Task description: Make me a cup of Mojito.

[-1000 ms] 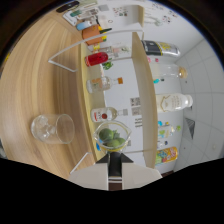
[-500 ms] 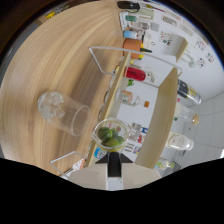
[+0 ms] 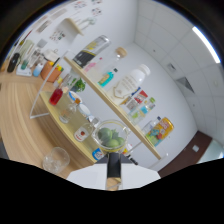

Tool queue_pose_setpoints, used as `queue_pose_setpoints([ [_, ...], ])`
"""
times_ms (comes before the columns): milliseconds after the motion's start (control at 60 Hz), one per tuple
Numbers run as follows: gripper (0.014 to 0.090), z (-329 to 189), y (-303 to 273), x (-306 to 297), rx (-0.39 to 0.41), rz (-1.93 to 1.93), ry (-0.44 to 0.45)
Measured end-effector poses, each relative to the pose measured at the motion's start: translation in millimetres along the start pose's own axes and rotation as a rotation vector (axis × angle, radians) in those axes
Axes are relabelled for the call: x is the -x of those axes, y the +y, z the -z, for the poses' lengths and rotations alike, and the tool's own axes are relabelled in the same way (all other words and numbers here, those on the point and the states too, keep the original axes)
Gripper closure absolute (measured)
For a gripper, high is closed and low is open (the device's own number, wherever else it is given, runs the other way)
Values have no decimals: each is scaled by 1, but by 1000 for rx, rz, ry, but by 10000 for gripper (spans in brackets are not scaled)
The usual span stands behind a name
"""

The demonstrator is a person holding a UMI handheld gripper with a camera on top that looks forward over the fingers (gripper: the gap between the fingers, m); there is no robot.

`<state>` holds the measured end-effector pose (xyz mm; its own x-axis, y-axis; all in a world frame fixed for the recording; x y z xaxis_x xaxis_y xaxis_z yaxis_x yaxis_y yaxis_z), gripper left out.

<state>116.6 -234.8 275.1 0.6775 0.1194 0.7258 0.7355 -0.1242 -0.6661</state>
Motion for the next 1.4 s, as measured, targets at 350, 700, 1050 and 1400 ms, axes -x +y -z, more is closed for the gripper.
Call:
queue_pose_setpoints([
  [350,891,0,159,21,308,-776,-93],
  [700,893,-5,281,80,565,-910,-205],
  [1050,868,-8,301,94,576,-864,-238],
  [1400,187,8,247,51,471,-818,-148],
])
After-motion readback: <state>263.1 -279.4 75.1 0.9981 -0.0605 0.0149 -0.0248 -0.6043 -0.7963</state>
